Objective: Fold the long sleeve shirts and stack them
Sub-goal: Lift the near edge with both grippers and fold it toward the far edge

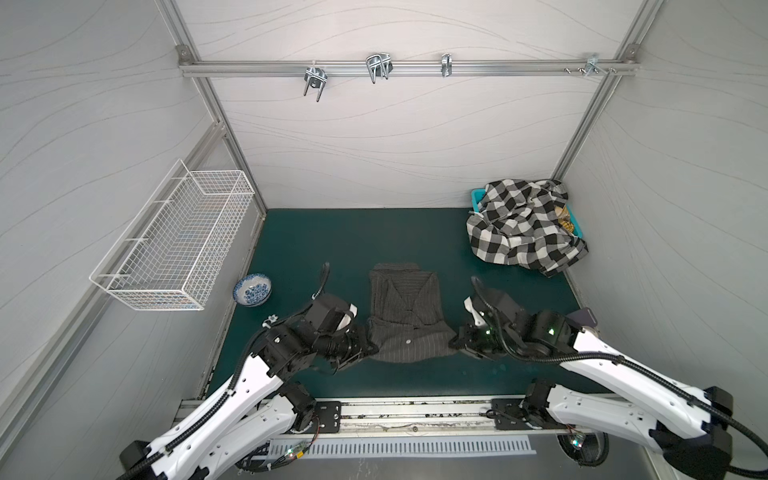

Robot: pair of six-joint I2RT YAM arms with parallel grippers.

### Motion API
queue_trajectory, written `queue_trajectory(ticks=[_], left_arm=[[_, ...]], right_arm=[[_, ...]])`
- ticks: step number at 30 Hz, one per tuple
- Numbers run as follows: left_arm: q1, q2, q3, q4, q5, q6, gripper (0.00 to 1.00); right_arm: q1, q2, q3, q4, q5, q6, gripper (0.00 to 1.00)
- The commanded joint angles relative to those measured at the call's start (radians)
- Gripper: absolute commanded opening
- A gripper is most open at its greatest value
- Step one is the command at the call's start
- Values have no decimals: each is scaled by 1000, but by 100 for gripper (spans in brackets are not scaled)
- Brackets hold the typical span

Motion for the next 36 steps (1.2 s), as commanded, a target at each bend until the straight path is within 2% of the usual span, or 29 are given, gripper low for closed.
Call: queue_trajectory(ticks=[1,3,5,6,7,8,10,11,13,14,15,16,17,19,21,23,26,30,36], left_arm=[[53,149,136,51,-103,91,0],[157,262,216,69,-93,130,0],[290,404,294,166,-53,155,0],[331,482,338,191,-74,165,5],[369,585,395,231,-81,178,28],[395,705,468,267,-68,202,41],[438,931,676,202,-52,242,53],[444,1042,785,196,-41,280,63],[460,1235,1073,18,-34,338,73],[466,1313,1186,-39,-19,351,77],[470,1343,1236,-69,-39,351,74],[479,1338,1238,-69,-70,336,72],[489,1299,1178,-29,-88,310,70],[500,1188,1002,74,-99,261,63],[500,1086,830,126,-96,241,63],[499,989,638,231,-37,220,63],[492,897,447,396,50,202,66],[477,905,410,488,98,241,71],[440,1078,596,489,147,317,73]], right_arm=[[-179,112,117,-53,-98,-184,0],[-292,222,241,-50,-145,-264,0],[-420,389,387,-19,-208,-327,0],[-467,480,458,15,-253,-342,5],[-506,603,569,29,-299,-363,19],[-533,736,702,12,-352,-399,38],[-555,982,972,-56,-468,-473,59],[-562,1093,1124,-164,-447,-528,68],[-578,1191,1238,-233,-391,-580,75],[-592,1189,1214,-207,-382,-578,76],[-604,1165,1166,-166,-385,-571,76],[-613,1130,1100,-108,-395,-569,77],[-621,1095,1040,-70,-395,-578,77],[-625,1033,943,-57,-380,-621,76],[-622,963,807,9,-358,-627,75],[-622,934,696,73,-353,-632,72],[-622,955,610,115,-326,-655,65],[-619,998,550,176,-361,-653,63],[-601,1069,597,173,-334,-686,62]])
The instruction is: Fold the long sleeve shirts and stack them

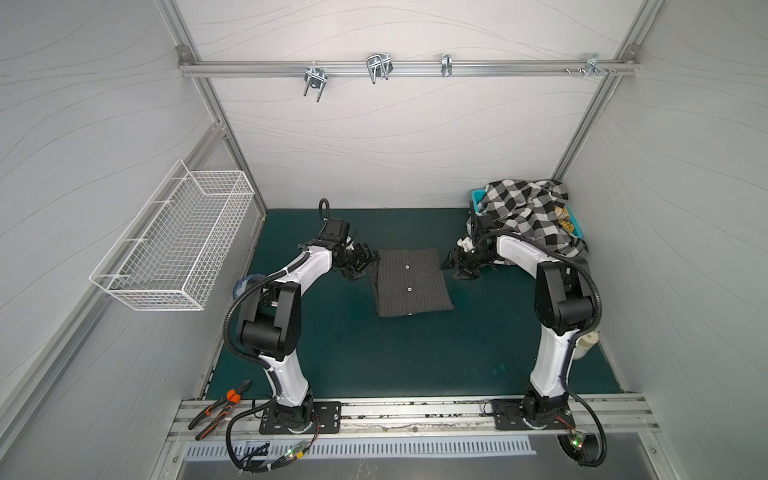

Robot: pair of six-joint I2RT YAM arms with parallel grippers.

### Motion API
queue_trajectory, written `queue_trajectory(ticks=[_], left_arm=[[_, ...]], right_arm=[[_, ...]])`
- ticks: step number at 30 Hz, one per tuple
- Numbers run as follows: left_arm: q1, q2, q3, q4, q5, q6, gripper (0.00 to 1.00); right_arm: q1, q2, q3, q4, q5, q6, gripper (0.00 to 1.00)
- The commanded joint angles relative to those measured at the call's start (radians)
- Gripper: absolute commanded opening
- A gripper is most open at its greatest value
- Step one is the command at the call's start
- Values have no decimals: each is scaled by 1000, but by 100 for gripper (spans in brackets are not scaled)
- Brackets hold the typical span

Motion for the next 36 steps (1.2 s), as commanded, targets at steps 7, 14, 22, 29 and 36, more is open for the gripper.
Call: queue_trajectory(ticks=[7,14,22,29,36], left_arm=[[-27,243,341,-62,-16,166,76],[-29,301,403,-128,-104,255,81],[-49,288,306,-90,-44,268,81],[-58,317,270,-50,21,209,66],[-58,283,237,20,87,124,26]], right_arm=[[32,162,177,-22,26,-78,55],[44,239,253,-31,21,-95,62],[45,315,326,-45,11,-104,60],[45,351,325,28,-80,-76,39],[45,283,256,111,-80,-34,11]])
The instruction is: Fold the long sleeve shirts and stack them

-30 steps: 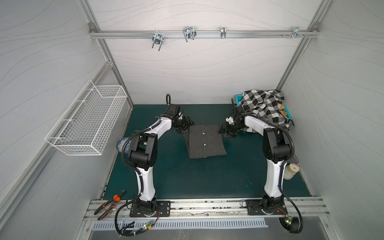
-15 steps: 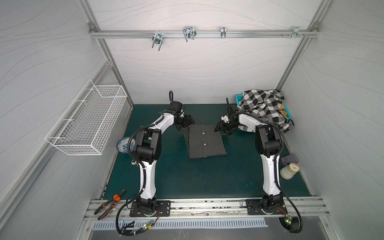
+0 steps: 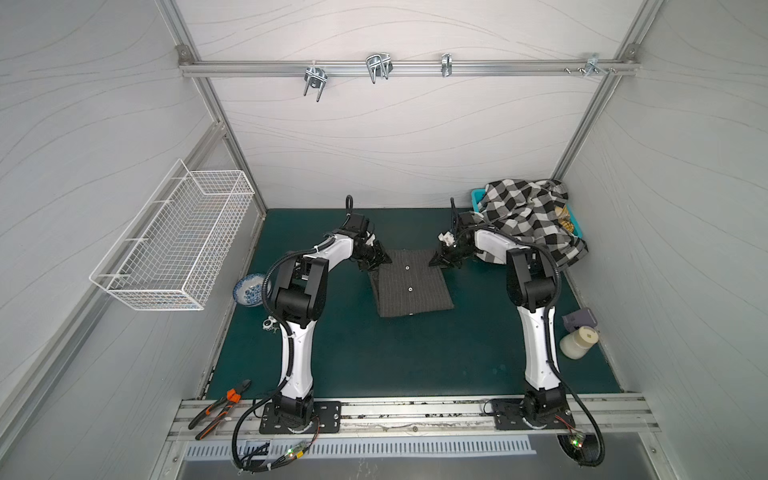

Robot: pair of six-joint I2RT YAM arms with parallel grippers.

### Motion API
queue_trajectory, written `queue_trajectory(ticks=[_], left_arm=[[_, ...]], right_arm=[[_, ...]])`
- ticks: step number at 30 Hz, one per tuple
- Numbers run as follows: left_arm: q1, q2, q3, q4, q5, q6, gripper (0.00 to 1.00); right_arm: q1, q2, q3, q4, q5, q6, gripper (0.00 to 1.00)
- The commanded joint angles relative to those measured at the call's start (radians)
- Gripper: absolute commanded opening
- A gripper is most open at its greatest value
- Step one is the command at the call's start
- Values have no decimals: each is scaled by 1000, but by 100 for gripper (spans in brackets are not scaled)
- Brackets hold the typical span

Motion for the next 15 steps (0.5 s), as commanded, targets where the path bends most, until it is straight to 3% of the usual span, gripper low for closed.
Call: queue_trajectory(ticks=[1,5,15], left_arm=[[-3,-16,-9,61,57,-45,21],[3,-53,-54,90,82,-99,0],[24,-308,-453,342,77,-319,0]], right_arm=[[7,-54,-44,57,-15,21,7],[12,-124,-82,74,-16,35,0],[94,-300,-203,90,50,56,0]])
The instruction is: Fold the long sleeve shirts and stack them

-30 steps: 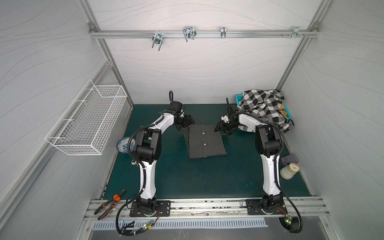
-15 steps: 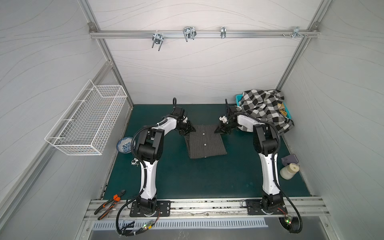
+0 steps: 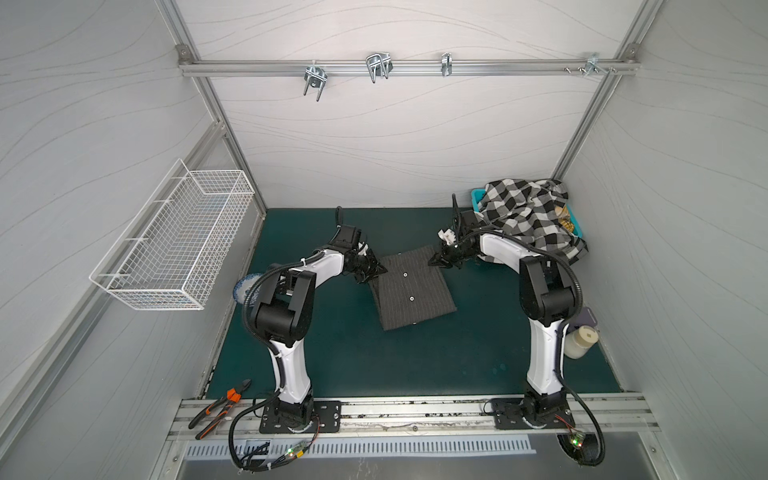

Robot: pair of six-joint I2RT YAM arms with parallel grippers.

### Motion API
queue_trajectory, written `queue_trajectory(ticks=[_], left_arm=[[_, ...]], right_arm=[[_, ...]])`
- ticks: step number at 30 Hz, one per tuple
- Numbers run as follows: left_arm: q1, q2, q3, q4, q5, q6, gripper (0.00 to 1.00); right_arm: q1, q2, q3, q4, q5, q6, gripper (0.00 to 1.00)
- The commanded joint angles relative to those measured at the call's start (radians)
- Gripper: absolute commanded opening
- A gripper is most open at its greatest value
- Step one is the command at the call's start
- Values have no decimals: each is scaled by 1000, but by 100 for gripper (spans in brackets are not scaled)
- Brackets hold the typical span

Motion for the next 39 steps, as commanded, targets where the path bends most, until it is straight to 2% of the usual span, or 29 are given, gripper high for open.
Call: queue_trajectory(ticks=[1,4,7,8,9,11,12,15,17,21,23,26,28,29,33,35,39], left_arm=[[21,-48,-124,166,19,-134,0],[54,-61,-241,249,-9,-183,0],[70,30,-179,205,27,-126,0],[73,52,-163,200,27,-124,0],[77,65,-157,227,26,-131,5],[84,79,-145,267,28,-160,24],[88,83,-133,267,36,-169,31],[92,22,-139,215,21,-163,48],[93,-51,-162,154,-3,-137,56],[81,-154,-229,33,-39,-94,62],[72,-170,-254,25,-28,-86,57],[64,-175,-251,21,-12,-90,37],[60,-167,-200,-15,-3,-87,15],[59,-168,-175,-35,-1,-89,9],[14,-164,-28,-149,-57,-48,4],[-10,-128,43,-219,-105,-8,1],[9,-16,69,-259,-148,3,0]], right_arm=[[46,-47,-4,-2,34,-1,0],[73,5,22,-36,76,-3,0],[74,75,48,-46,103,6,1],[73,92,52,-44,115,9,5],[72,108,60,-48,123,11,15],[65,123,71,-63,127,14,39],[62,113,70,-67,133,14,45],[55,58,53,-89,160,-7,57],[50,18,41,-119,165,-28,63],[54,-64,-35,-142,161,-29,69],[69,-105,-87,-144,181,-27,68],[94,-164,-163,-135,220,-20,62],[100,-184,-188,-135,231,-18,56],[105,-188,-192,-138,236,-18,50],[110,-177,-181,-150,251,-21,33],[111,-151,-162,-151,255,-18,30],[112,-110,-154,-146,245,-3,23]])
